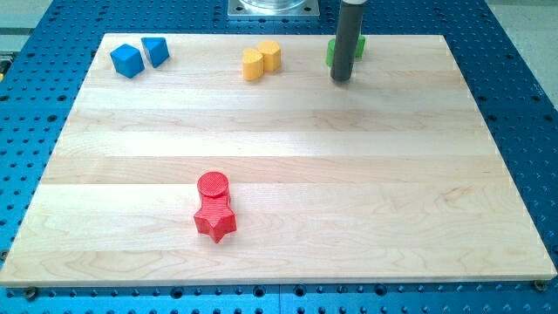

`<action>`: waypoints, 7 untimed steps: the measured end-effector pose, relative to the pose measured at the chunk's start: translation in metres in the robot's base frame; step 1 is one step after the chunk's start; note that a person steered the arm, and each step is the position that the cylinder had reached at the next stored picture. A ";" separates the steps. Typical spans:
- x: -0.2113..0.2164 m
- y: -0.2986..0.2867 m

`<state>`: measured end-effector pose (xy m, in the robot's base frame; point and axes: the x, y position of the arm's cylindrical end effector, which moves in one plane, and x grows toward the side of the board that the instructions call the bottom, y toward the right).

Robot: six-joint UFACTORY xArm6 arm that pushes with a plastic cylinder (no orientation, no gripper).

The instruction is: Move your arm to the bottom of the green blocks

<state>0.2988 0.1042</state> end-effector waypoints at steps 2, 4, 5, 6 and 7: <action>0.015 0.002; 0.019 0.002; 0.031 0.002; 0.032 0.003; 0.032 0.003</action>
<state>0.3308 0.1076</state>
